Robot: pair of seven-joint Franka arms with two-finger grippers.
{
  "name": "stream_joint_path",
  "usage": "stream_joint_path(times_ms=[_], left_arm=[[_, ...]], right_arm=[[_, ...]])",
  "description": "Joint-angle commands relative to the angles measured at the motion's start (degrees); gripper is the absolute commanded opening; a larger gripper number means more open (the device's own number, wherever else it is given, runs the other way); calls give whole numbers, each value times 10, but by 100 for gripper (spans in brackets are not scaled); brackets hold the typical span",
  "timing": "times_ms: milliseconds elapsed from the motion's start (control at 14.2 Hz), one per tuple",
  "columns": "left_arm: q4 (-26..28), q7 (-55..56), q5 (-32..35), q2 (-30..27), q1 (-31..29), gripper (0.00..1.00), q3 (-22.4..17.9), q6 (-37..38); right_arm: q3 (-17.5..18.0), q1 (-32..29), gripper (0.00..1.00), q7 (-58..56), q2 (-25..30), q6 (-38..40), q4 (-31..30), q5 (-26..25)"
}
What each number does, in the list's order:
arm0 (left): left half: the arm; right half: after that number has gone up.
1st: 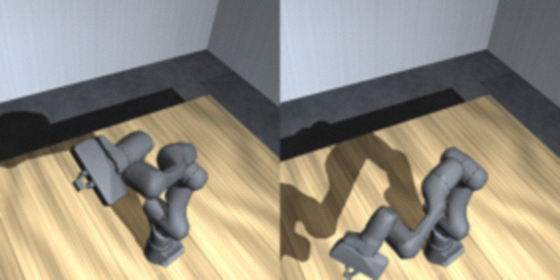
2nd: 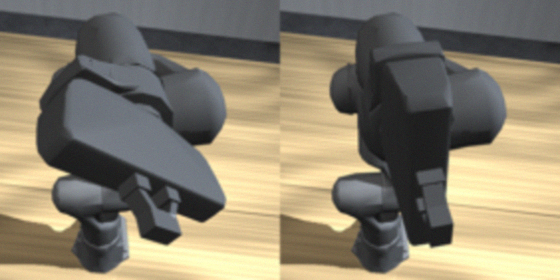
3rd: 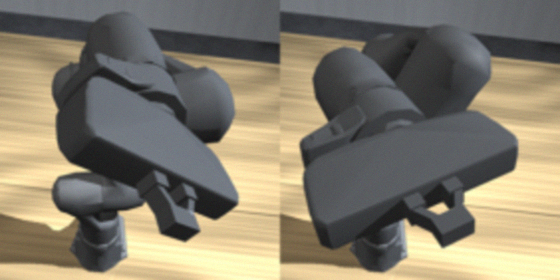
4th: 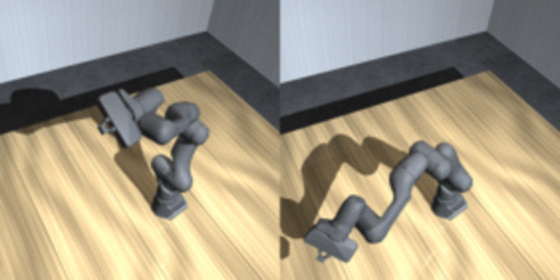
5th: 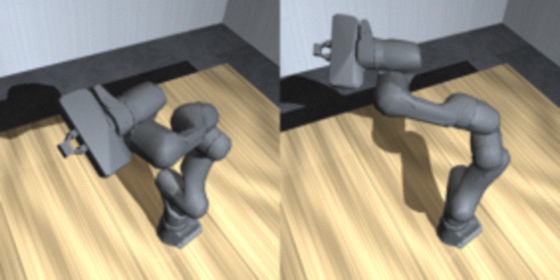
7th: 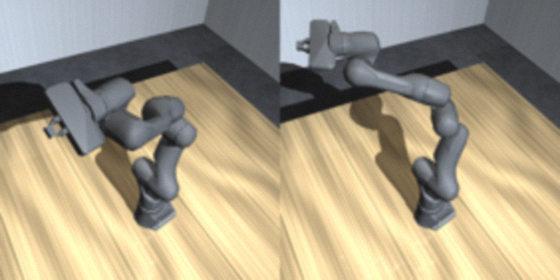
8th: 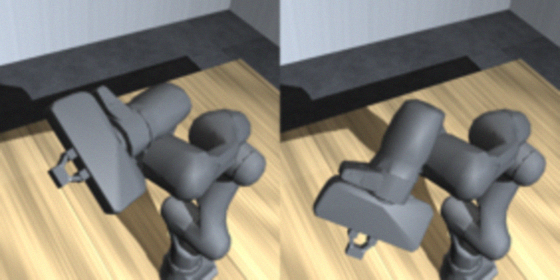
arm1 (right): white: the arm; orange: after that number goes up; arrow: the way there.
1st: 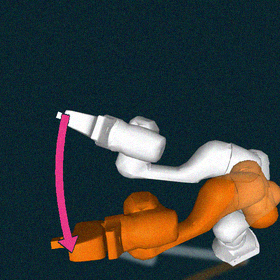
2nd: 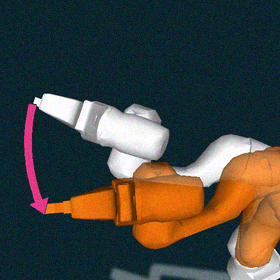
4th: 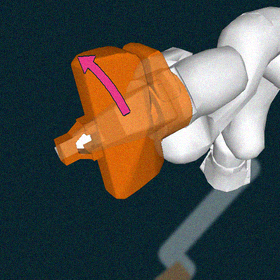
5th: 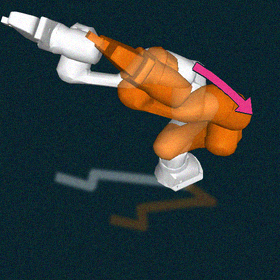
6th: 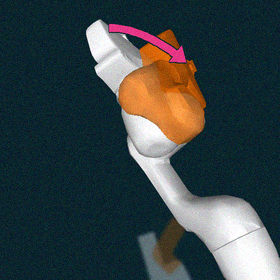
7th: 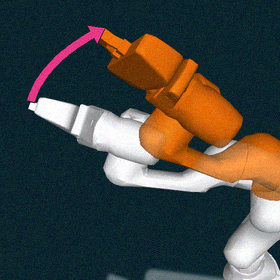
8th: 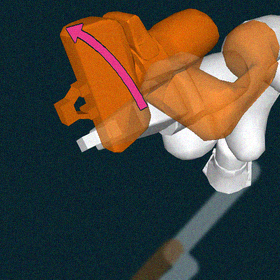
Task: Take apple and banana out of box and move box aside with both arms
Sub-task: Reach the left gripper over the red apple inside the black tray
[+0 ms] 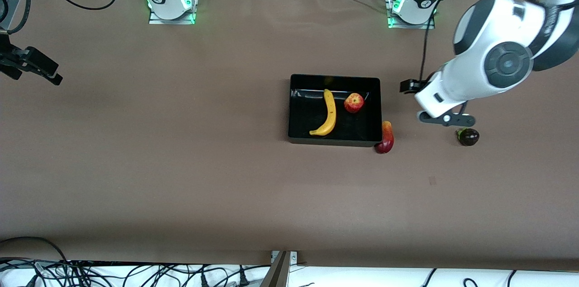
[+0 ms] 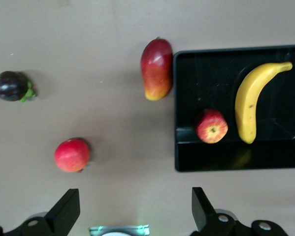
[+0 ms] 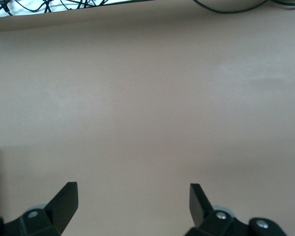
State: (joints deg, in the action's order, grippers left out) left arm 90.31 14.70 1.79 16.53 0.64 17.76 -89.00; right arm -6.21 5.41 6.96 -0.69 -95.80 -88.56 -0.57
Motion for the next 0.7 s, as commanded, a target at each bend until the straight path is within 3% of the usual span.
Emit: stream_joint_path(times_ms=[0, 281, 493, 633], left_arm=[[20, 16, -8, 0, 8, 100, 1, -40], [93, 39, -6, 0, 16, 100, 26, -142], [166, 160, 7, -2, 86, 100, 37, -221], [215, 195, 51, -4, 110, 100, 39, -275]], right_arm=[[2, -2, 100, 9, 0, 9, 6, 0], [2, -2, 100, 8, -1, 9, 6, 0], [2, -2, 100, 8, -1, 9, 6, 0], [2, -3, 100, 7, 0, 10, 6, 0]])
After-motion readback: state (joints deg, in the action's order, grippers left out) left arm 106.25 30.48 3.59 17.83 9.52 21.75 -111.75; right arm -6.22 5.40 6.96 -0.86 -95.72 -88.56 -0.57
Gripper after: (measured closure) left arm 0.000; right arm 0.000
